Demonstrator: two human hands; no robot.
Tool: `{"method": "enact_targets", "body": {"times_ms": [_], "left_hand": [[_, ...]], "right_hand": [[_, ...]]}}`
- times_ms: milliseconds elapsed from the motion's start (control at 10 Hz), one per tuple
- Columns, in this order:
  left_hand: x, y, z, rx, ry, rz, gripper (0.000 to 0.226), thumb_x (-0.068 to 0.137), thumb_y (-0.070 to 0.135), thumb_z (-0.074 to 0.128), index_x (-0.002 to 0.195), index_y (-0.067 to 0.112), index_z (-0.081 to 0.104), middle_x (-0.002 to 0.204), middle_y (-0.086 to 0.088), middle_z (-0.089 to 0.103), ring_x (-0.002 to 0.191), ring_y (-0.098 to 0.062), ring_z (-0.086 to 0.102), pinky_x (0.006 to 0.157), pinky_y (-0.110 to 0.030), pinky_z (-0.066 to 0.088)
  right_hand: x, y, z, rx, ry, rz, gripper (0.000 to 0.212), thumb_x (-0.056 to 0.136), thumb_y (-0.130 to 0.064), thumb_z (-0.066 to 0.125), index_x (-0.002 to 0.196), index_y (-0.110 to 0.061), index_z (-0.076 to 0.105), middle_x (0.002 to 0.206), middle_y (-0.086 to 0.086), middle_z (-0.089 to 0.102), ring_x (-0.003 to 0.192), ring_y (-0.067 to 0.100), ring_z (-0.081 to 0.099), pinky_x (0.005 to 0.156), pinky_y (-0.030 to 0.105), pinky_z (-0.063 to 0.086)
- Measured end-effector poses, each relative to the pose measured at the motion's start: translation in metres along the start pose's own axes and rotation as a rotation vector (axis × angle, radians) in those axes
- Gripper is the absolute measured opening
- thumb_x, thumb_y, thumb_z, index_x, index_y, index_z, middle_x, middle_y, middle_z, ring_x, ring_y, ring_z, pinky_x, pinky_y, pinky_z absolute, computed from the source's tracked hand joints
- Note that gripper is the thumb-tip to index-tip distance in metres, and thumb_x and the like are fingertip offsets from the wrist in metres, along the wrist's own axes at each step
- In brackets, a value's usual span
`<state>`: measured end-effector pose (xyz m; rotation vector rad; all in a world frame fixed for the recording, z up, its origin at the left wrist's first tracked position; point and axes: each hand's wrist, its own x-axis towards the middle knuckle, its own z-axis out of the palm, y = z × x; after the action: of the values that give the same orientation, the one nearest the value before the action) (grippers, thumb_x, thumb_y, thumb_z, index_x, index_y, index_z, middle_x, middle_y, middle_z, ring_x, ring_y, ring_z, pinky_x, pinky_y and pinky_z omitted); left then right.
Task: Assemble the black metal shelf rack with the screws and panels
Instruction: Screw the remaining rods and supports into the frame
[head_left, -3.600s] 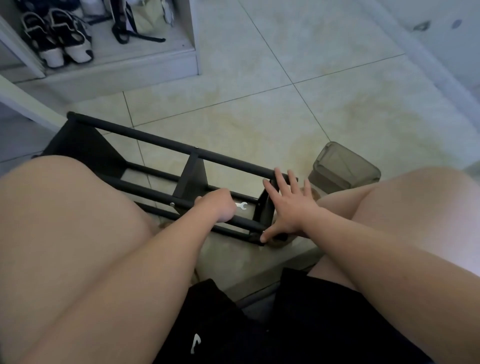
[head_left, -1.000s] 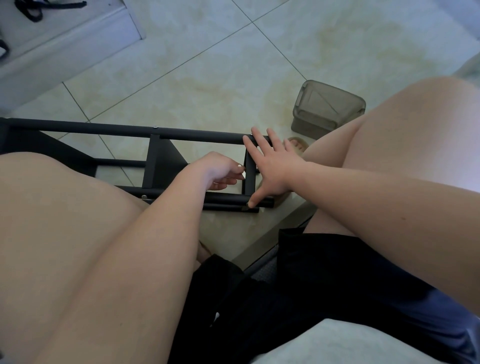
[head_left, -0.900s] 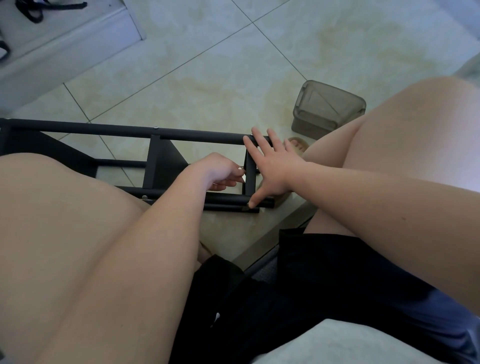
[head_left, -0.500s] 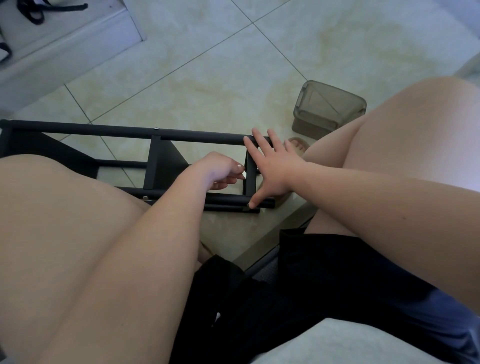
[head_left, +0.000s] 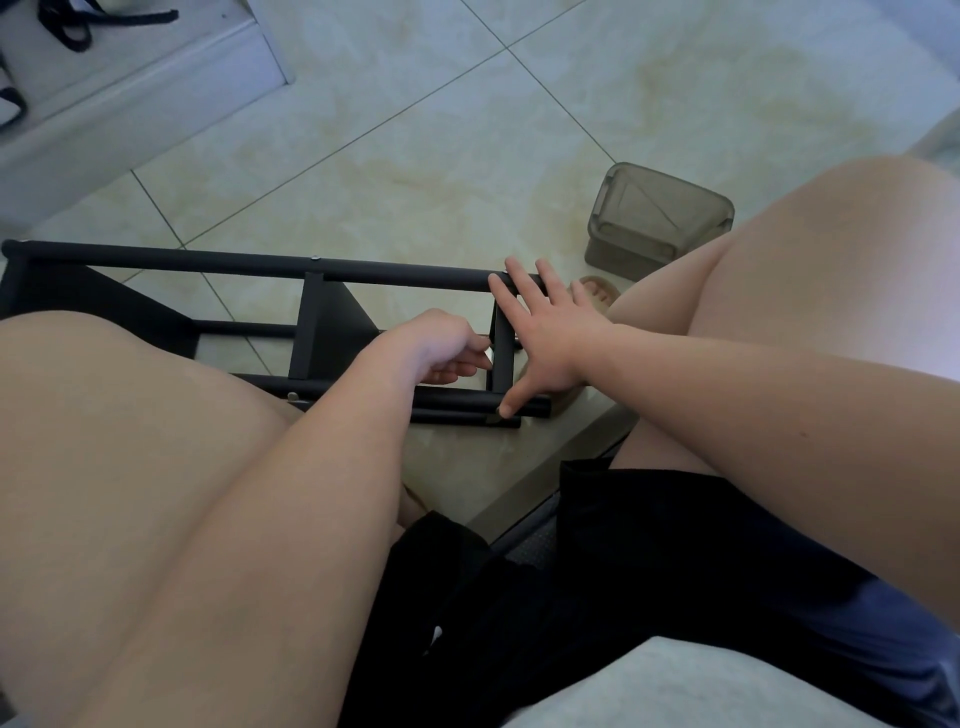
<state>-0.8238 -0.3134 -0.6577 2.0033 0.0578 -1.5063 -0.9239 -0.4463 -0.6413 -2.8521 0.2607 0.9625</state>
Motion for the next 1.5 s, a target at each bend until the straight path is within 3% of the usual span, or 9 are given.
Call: {"method": "enact_targets", "body": {"times_ms": [200, 900, 1500], "left_hand": [[-0.001, -0.001, -0.001, -0.024, -0.041, -0.018, 0.010, 0.100, 0.020, 0.055, 0.095, 0.015, 0.063, 0.071, 0.005, 0.076, 0.077, -0.009, 0.065, 0.068, -0.024, 0.048], [0.001, -0.005, -0.012, 0.216, -0.080, 0.072, 0.013, 0.101, 0.024, 0.055, 0.095, 0.021, 0.065, 0.081, 0.016, 0.076, 0.094, -0.006, 0.064, 0.078, -0.031, 0.047], [-0.001, -0.011, -0.013, 0.282, -0.061, 0.080, 0.014, 0.101, 0.028, 0.055, 0.099, 0.020, 0.066, 0.079, 0.019, 0.075, 0.091, -0.005, 0.065, 0.067, -0.029, 0.036]], "right_hand": [[-0.001, 0.001, -0.002, -0.009, -0.013, 0.000, 0.161, 0.049, -0.092, 0.071, 0.157, -0.023, -0.027, 0.165, 0.004, -0.033, 0.153, 0.038, -0.024, 0.122, 0.064, 0.003], [-0.002, 0.000, -0.001, -0.009, -0.017, -0.003, 0.160, 0.050, -0.093, 0.069, 0.156, -0.022, -0.028, 0.164, 0.004, -0.034, 0.152, 0.038, -0.025, 0.122, 0.065, 0.004], [-0.002, -0.001, 0.000, 0.000, -0.026, 0.002, 0.162, 0.048, -0.093, 0.069, 0.156, -0.024, -0.029, 0.163, 0.003, -0.036, 0.152, 0.038, -0.026, 0.123, 0.065, 0.004]]}}
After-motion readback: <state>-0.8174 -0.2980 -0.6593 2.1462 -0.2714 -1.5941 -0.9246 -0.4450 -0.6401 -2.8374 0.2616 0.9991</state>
